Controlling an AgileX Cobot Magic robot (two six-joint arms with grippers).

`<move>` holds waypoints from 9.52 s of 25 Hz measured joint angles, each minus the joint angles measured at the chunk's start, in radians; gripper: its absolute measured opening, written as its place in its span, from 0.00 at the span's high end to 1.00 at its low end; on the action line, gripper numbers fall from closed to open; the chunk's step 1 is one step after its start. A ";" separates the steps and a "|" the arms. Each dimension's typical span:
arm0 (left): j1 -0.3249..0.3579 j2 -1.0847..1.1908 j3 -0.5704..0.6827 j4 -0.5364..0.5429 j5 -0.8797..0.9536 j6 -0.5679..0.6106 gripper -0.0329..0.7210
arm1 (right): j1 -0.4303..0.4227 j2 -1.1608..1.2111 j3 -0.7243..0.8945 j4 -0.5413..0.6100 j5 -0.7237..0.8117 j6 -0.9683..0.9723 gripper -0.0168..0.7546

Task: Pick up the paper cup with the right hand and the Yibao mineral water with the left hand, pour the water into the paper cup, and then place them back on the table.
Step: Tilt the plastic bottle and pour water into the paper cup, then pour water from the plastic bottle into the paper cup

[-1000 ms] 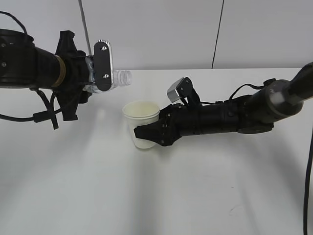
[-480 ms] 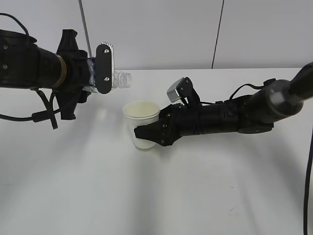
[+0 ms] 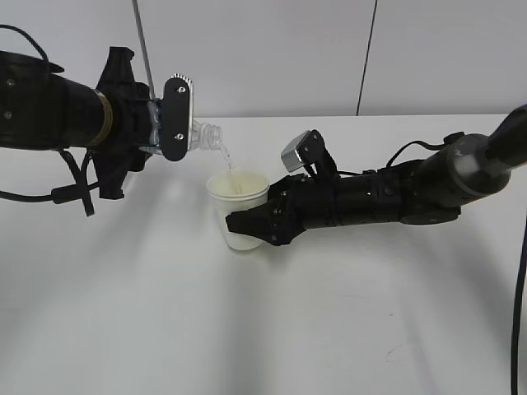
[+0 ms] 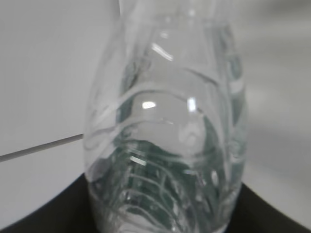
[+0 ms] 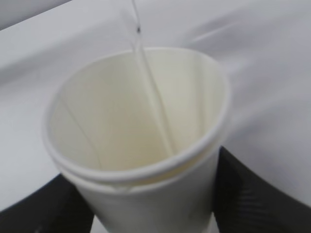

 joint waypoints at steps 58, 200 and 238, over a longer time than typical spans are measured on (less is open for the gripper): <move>-0.004 0.000 0.000 0.088 0.026 0.001 0.44 | 0.000 0.002 0.000 -0.009 0.005 0.002 0.32; 0.287 0.002 -0.004 -0.110 -0.555 -1.055 0.45 | -0.082 0.002 -0.017 0.123 0.020 0.106 0.32; 0.410 0.424 -0.007 -0.879 -1.140 -0.294 0.45 | -0.084 0.002 -0.017 0.164 0.034 0.052 0.32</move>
